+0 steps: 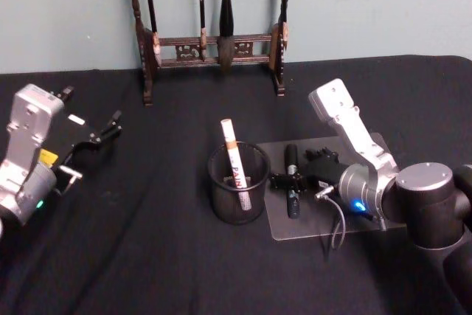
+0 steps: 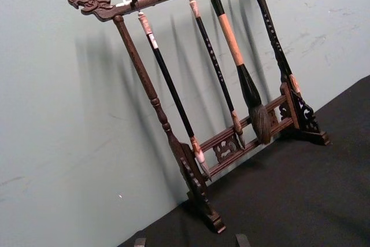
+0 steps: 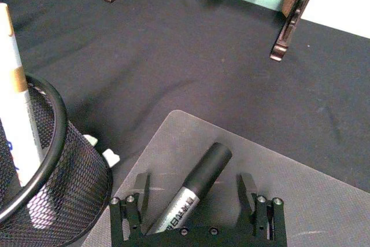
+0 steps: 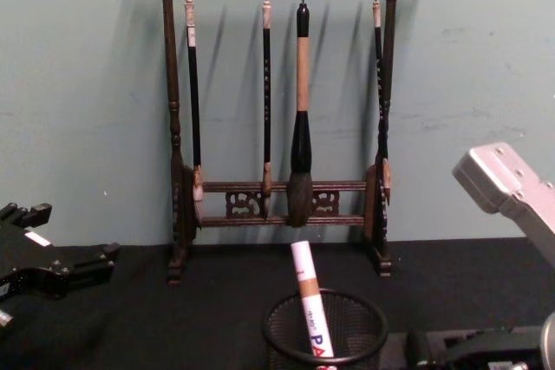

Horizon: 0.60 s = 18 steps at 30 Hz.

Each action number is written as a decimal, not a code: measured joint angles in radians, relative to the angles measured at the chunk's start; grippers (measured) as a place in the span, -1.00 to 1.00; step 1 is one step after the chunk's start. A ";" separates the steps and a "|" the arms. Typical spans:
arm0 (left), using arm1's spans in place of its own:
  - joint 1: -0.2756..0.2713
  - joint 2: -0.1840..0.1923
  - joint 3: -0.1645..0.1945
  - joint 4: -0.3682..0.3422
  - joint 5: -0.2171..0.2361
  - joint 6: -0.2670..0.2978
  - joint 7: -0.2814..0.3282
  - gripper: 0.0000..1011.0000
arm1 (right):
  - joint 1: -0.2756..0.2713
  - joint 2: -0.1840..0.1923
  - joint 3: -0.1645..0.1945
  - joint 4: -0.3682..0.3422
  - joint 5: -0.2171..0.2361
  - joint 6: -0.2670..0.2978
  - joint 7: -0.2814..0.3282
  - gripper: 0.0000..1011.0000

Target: Pick up the water-based marker from the table and place it into the pen holder.

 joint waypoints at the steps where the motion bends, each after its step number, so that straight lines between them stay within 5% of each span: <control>1: 0.000 0.000 0.000 0.000 0.000 0.000 0.000 0.98 | 0.000 -0.001 0.001 0.001 -0.002 0.000 0.001 0.98; 18: 0.000 0.000 0.000 0.000 0.000 0.000 0.000 0.98 | 0.001 -0.005 0.002 0.007 -0.016 -0.001 0.009 0.91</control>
